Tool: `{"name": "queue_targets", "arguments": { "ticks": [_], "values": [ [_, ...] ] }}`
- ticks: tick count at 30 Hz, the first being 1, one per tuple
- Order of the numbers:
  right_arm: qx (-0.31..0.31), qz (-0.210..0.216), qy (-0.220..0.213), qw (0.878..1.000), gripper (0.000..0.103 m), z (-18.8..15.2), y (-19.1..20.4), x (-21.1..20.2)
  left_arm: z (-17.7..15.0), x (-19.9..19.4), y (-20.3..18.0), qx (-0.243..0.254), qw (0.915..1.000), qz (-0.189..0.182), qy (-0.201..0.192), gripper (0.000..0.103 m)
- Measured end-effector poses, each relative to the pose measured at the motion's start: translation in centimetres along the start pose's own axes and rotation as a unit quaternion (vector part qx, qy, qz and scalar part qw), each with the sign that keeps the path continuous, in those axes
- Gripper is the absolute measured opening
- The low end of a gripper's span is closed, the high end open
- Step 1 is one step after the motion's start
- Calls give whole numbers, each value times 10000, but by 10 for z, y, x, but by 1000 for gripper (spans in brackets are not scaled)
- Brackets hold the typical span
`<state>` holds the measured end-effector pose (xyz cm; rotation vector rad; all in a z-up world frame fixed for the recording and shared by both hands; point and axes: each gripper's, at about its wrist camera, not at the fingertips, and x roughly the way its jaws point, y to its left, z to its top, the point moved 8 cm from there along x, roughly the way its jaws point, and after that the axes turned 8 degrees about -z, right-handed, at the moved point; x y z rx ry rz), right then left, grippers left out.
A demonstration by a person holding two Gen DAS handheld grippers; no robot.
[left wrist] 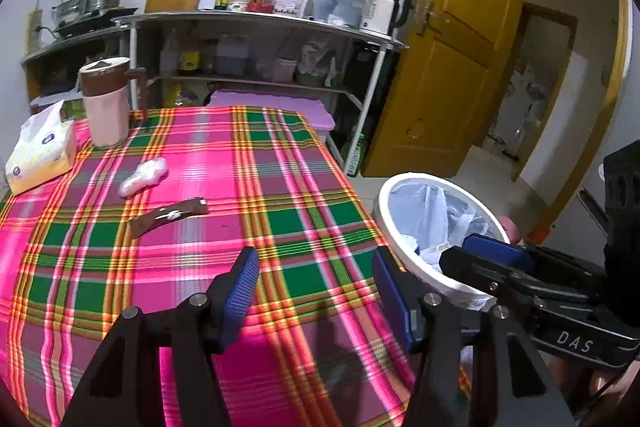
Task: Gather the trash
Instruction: 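Move both tools back from the bin over the table, then grasp the brown wooden stick with the left tool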
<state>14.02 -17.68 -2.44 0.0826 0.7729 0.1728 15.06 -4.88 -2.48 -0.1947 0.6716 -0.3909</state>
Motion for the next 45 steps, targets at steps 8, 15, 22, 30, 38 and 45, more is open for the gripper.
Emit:
{"name": "queue_targets", "arguments": {
  "ticks": [8,15,22,30,38,45],
  "values": [
    [-96,168,70,9998,44,1,18,16,-12,-5,33,-156,9993,348,-8,58],
    [-200,368,209,9989,44,2,36,35,-10,-7,60,-274,9987,428,-32,58],
    [-299,454,372,9978,44,6,46,53,-2,-2,95,-397,9974,602,-43,58],
    [-331,502,445,9972,44,12,49,67,15,14,130,-191,9964,821,-15,58],
    [-302,500,571,9967,44,16,50,84,27,51,152,119,9966,773,276,58],
    [-271,492,710,9959,44,16,48,99,25,89,161,193,9947,597,816,58]
  ]
}}
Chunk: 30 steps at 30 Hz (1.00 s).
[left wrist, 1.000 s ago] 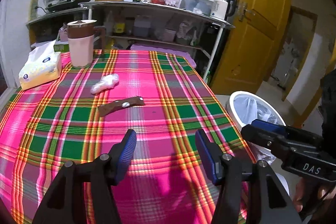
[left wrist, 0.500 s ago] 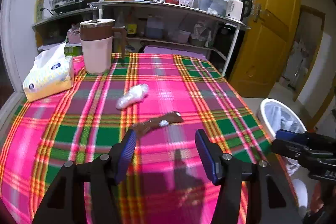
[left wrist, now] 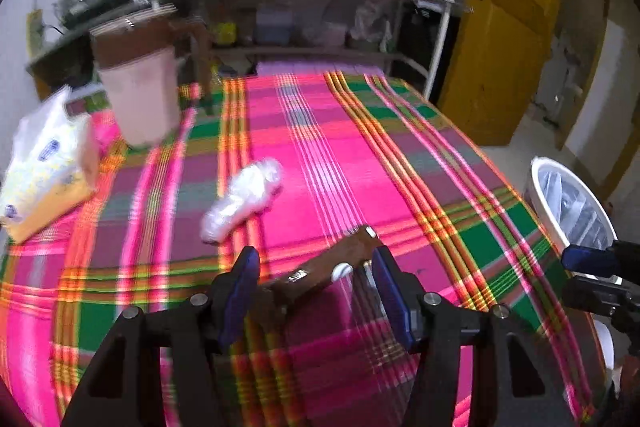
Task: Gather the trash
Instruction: 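Grasp the brown wooden stick with the left tool, then reach the right tool to the white plastic bag and grasp it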
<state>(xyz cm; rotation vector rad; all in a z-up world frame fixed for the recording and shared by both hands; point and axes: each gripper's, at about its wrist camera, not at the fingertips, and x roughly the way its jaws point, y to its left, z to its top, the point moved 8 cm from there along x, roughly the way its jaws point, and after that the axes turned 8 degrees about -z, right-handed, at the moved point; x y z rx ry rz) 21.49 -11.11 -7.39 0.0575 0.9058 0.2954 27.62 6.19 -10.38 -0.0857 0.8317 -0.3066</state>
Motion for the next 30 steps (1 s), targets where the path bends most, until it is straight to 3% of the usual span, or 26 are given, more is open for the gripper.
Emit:
{"name": "queue_targets", "arguments": {
  "ticks": [3,4,5,6,7,8,15,23,30],
  "values": [
    [33,-7,42,10000,44,1,-1,4,-6,13,0,-24,9994,12,343,58],
    [43,-5,56,10000,44,1,-1,5,-5,13,0,8,9995,66,313,53],
    [55,-10,65,10000,44,0,-1,5,-5,14,-2,43,9994,78,321,43],
    [71,-14,76,9999,44,0,-1,6,-5,13,-2,71,9993,154,322,39],
    [85,-17,86,9999,44,0,-2,6,-6,13,-3,90,9992,222,318,25],
    [103,-17,99,9999,44,-1,-2,6,-6,13,-3,98,9992,239,317,20],
    [134,-58,69,9999,44,2,0,0,-17,-2,-10,-230,9994,182,174,19],
    [77,-64,-30,9999,44,6,16,-12,-23,-54,-20,-560,9974,241,-377,19],
    [-29,40,-46,10000,44,10,42,-15,-26,-102,-2,-885,9917,436,-820,19]
  ]
}}
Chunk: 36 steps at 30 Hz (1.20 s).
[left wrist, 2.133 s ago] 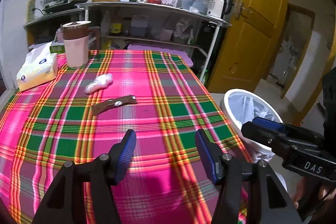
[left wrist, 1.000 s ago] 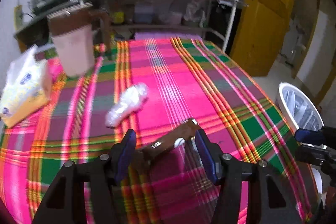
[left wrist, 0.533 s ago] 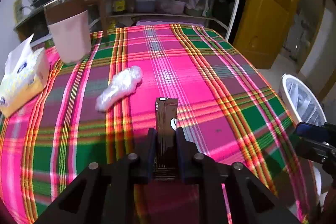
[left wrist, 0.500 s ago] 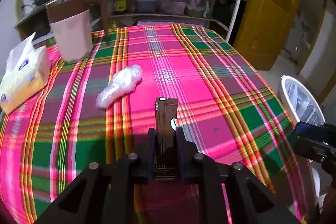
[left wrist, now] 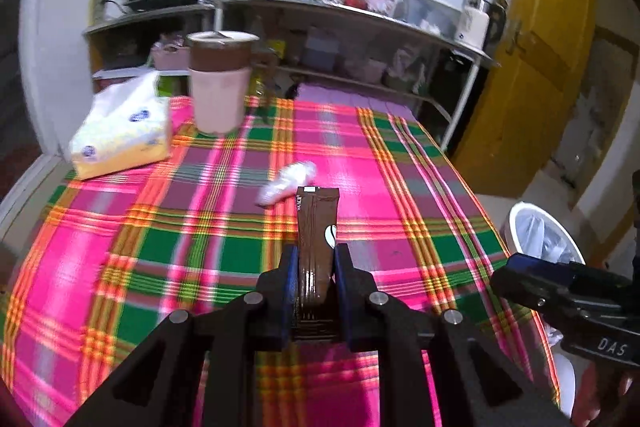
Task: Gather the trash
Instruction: 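Reach the right tool to the white plastic bag and grasp it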
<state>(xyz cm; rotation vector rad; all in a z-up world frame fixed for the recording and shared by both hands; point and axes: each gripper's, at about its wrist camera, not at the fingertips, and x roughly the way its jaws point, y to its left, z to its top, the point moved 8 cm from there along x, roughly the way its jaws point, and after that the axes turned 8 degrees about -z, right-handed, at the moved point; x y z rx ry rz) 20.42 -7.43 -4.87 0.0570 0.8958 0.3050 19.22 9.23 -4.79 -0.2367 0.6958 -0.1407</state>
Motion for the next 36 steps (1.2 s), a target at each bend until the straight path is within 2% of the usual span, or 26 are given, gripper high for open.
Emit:
{"name": "queue_targets", "arguments": {
  "ticks": [12,28,36],
  "values": [
    [-230,231,89,9994,44,16,54,21,2,-29,44,-239,9988,330,-272,19],
    [-141,254,403,9988,44,48,87,87,2,-17,95,-552,9960,645,-275,19],
    [224,146,525,9983,44,67,88,123,-1,-8,113,-740,9948,652,-248,19]
  ]
}}
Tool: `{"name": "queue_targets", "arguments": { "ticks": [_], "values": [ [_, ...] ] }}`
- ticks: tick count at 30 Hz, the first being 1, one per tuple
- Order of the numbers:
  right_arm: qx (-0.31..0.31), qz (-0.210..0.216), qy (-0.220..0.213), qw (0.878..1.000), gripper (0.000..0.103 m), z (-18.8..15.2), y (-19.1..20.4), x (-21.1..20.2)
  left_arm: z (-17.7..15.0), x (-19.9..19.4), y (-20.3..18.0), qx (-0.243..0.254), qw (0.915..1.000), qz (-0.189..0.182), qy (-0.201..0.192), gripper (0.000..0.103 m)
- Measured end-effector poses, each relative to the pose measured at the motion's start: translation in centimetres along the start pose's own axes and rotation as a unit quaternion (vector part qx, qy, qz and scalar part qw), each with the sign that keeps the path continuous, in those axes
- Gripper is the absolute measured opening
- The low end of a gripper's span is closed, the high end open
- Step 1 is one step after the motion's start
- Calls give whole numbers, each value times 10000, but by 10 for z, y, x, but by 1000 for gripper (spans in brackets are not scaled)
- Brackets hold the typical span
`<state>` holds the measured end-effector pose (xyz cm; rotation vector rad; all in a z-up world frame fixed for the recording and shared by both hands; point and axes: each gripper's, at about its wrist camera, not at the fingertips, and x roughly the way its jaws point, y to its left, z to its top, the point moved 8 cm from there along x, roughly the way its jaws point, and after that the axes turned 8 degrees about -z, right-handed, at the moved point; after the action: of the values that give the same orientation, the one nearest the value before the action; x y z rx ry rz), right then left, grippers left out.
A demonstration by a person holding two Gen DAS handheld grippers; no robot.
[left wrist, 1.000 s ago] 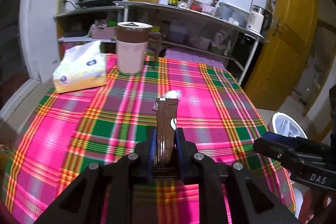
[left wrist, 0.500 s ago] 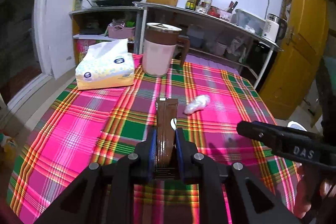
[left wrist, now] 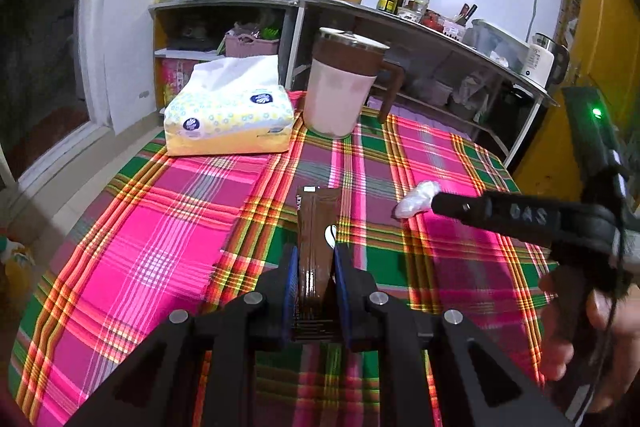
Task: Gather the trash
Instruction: 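Reach the right tool to the white plastic bag and grasp it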
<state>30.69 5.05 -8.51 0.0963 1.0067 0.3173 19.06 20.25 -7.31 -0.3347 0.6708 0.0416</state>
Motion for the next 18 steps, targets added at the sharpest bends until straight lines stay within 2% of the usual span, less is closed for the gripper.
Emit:
{"name": "queue_targets", "arguments": {
  "ticks": [12,15,18],
  "values": [
    [547,-157,84,9983,44,23,-5,39,-5,7,13,-150,9999,-28,73,19],
    [519,-249,206,9981,44,23,-2,51,-5,9,12,-142,9998,-14,104,19],
    [309,-466,99,9984,42,24,0,53,-5,10,11,-117,9999,6,113,19]
  ]
}}
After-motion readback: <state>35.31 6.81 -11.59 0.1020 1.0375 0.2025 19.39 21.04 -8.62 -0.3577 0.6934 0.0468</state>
